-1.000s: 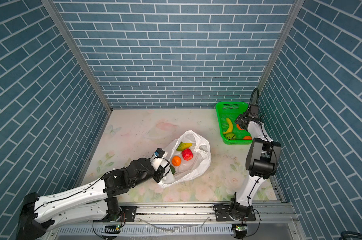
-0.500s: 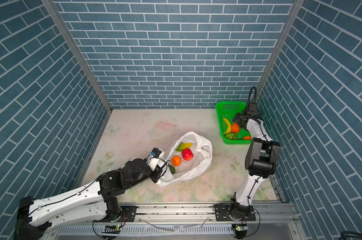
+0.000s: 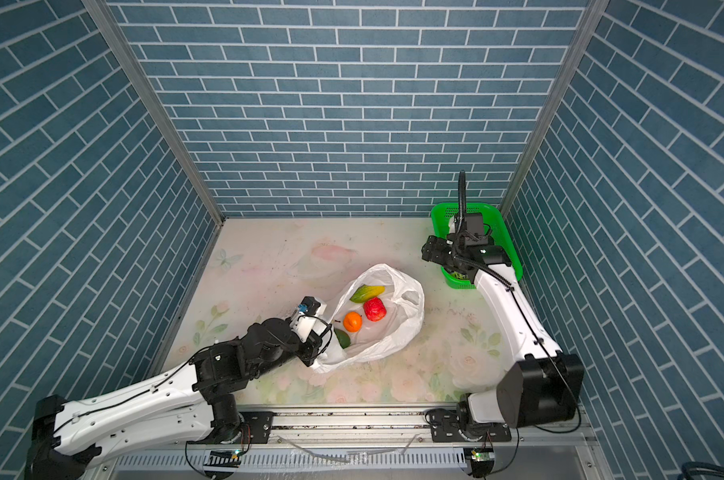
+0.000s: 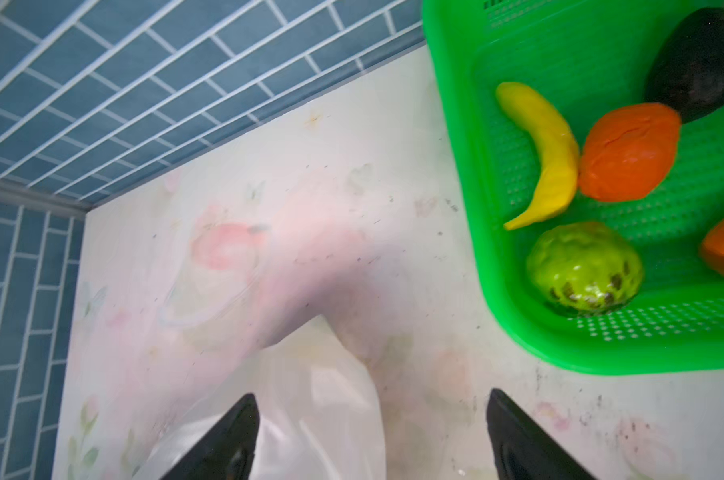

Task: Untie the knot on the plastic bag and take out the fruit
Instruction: 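Move the right gripper back into the bag above the small orange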

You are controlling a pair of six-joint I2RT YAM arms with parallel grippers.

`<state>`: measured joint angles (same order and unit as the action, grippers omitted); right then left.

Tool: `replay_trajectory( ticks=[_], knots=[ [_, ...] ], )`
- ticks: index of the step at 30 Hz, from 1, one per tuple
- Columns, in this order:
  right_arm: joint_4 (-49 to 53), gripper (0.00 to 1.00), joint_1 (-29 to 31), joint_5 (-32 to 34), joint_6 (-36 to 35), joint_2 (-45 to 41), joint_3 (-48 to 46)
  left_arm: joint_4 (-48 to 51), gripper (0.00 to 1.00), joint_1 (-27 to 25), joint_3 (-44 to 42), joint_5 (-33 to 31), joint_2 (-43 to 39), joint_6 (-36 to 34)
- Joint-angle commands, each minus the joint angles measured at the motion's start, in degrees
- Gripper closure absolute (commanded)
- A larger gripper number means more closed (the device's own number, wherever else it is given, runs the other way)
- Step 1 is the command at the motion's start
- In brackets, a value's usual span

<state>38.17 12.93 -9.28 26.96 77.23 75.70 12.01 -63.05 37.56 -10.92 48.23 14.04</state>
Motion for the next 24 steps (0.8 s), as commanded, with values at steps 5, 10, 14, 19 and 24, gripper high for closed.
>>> replay_trajectory(
  ticks=[5, 10, 14, 19, 24],
  knots=[
    [11.32, 0.15, 9.8, -0.21, 1.09, -8.21, -0.3, 1.35, 1.0, -0.35, -0.66, -0.5, -0.66, -0.24],
    [11.59, 0.15, 20.11, 1.22, 4.39, -10.75, -1.13, 1.89, 1.0, -0.33, -0.56, -0.65, -0.96, -0.13],
    [8.9, 0.15, 28.75, 3.92, 6.73, -11.49, -3.27, 1.99, 1.0, -0.39, -0.43, -0.69, -0.99, -0.06],
    [5.3, 0.15, 36.49, 7.44, 5.97, -9.15, -5.93, 1.73, 1.0, -0.37, -0.25, -0.79, -0.77, 0.1],
    [0.72, 0.16, 41.87, 9.64, 4.59, -7.17, -11.52, 1.35, 1.0, -0.34, 0.05, -1.03, -0.5, -0.07]
  ],
)
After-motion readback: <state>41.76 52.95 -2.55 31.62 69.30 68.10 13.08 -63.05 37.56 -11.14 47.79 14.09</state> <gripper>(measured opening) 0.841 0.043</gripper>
